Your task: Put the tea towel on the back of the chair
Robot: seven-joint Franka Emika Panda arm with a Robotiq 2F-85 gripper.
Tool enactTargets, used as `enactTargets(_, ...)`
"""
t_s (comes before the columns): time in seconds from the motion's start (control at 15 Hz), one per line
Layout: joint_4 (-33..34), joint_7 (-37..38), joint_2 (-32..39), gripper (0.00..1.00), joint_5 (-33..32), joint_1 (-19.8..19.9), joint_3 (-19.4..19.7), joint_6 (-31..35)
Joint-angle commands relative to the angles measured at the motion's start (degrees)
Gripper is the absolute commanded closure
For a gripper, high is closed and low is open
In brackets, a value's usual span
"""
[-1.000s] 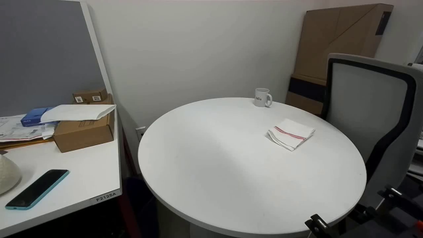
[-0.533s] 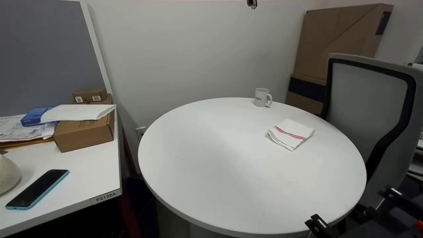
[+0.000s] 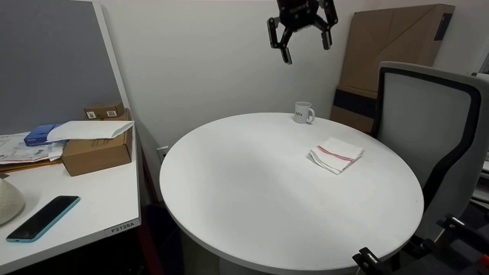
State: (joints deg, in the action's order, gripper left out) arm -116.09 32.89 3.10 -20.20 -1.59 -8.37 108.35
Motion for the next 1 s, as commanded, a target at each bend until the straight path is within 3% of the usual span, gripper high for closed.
enactTargets(0.0,1.7,2.5,6.1,0.0,-7.1,-1.2,3.4,6.8)
enactTargets(0.47,2.0,5.9,15.1,0.0,-7.8,-2.2,8.3,21.6)
enactTargets(0.93,4.3,6.8,23.9,0.0,-9.5,-5.6,13.7,27.4)
